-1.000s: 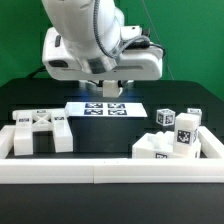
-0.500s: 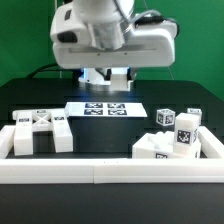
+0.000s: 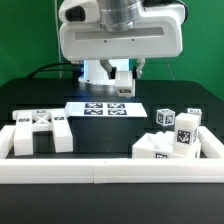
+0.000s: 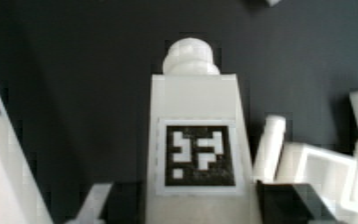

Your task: Assemble chair

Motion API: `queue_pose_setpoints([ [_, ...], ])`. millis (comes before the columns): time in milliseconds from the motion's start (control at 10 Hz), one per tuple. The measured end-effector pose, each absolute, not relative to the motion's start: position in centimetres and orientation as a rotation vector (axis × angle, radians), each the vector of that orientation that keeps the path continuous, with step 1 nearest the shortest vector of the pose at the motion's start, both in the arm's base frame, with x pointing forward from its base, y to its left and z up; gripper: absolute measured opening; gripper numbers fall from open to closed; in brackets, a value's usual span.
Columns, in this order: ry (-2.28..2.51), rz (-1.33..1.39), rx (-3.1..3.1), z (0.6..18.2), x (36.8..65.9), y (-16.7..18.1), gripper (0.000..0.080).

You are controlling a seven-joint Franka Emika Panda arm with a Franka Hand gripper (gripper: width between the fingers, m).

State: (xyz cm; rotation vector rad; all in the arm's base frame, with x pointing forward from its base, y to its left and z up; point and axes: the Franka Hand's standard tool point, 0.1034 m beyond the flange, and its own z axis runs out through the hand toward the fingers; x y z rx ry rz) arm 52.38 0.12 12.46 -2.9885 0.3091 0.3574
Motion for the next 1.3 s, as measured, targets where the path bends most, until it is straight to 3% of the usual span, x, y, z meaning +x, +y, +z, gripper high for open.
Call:
queue_pose_setpoints([
  [400,0.298,-0.036,-3.043,12.8,55.2,0.6,0.0290],
  [700,0.291,-0.377,-3.062,12.6,55.6,0.3,0.0290],
  [900,0.281,-0.409,-3.064,12.4,55.7,0.6,0.0290],
  [1100,0.253,-0.426,-3.057,13.0,58.2,1.5,0.0290],
  [1300,0.245,-0.433,-3.056,12.9,58.9,1.8,0.0290],
])
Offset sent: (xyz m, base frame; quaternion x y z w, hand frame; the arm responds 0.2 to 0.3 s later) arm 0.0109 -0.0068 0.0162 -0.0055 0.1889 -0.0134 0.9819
